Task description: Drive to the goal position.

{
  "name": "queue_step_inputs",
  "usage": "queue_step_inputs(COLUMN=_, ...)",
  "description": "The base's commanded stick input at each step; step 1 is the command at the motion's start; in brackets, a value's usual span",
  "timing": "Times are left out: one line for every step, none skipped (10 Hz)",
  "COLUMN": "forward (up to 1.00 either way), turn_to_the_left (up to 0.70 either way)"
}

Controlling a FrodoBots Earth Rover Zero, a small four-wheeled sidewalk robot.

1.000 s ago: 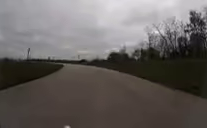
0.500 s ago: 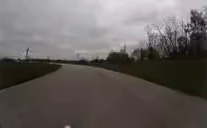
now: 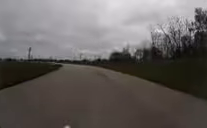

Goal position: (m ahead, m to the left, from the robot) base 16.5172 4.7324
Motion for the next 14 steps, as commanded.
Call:
queue_step_inputs(forward=1.00, turn_to_the_left=0.00)
queue_step_inputs(forward=1.00, turn_to_the_left=0.00)
queue_step_inputs(forward=1.00, turn_to_the_left=0.00)
queue_step_inputs(forward=1.00, turn_to_the_left=0.00)
queue_step_inputs(forward=1.00, turn_to_the_left=0.00)
queue_step_inputs(forward=1.00, turn_to_the_left=0.00)
queue_step_inputs(forward=1.00, turn_to_the_left=0.00)
queue_step_inputs(forward=1.00, turn_to_the_left=0.00)
queue_step_inputs(forward=1.00, turn_to_the_left=0.00)
queue_step_inputs(forward=1.00, turn_to_the_left=0.00)
queue_step_inputs(forward=1.00, turn_to_the_left=0.00)
queue_step_inputs(forward=1.00, turn_to_the_left=0.00)
queue_step_inputs(forward=1.00, turn_to_the_left=0.00)
queue_step_inputs(forward=1.00, turn_to_the_left=0.27)
